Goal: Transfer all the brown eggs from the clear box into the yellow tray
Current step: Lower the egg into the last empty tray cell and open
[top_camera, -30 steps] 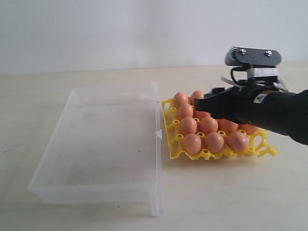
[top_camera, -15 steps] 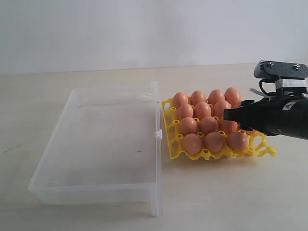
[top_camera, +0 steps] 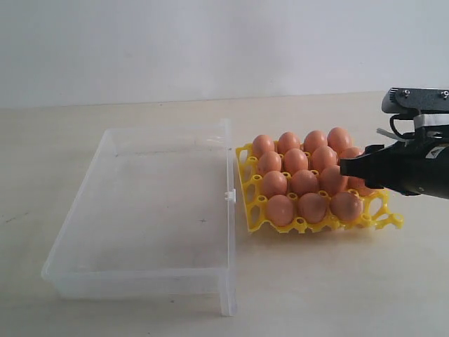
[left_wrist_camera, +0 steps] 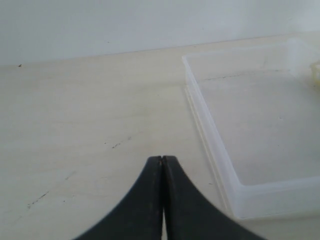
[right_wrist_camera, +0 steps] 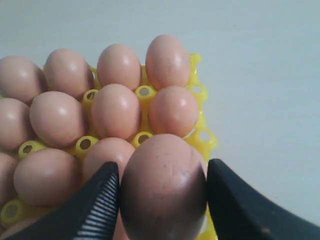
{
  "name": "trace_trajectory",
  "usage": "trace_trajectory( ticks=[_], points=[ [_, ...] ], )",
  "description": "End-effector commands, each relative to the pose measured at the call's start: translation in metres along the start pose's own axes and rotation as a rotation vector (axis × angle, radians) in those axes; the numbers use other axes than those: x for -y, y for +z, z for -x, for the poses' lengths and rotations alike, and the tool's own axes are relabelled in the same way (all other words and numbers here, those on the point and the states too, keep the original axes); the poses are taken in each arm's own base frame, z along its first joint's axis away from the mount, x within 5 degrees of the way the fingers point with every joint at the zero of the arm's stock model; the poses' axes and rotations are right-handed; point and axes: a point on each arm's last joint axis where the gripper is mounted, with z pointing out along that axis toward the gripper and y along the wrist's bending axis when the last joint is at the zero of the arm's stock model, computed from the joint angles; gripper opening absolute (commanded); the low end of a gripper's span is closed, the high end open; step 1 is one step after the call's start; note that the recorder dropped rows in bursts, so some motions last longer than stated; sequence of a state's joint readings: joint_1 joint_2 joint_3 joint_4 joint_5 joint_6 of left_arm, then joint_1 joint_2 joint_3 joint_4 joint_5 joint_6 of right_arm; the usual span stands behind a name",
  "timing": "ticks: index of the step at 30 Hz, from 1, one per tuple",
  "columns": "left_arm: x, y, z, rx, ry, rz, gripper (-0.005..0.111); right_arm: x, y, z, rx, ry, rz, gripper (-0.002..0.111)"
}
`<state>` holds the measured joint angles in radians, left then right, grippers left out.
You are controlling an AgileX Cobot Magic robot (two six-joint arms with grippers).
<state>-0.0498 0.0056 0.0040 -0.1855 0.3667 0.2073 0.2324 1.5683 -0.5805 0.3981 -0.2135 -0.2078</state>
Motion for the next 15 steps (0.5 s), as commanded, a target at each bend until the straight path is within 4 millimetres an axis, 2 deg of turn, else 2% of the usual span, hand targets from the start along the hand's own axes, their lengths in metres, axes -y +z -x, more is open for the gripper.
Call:
trace_trajectory(
  ticks=[1,8,15],
  points=[
    [0.000,-0.001,0.002,0.019,-0.002,0.003,0.000,0.006,-0.004,-0.011,0.017,-0.018,-0.024,0.000],
    [0.000,-0.001,0.002,0.019,-0.002,0.003,0.000,0.009,-0.005,-0.016,0.033,-0.014,-0.037,0.000],
    [0.000,-0.001,0.002,0.019,-0.002,0.003,0.000,0.009,0.002,-0.023,0.000,0.014,-0.042,0.000]
  ],
)
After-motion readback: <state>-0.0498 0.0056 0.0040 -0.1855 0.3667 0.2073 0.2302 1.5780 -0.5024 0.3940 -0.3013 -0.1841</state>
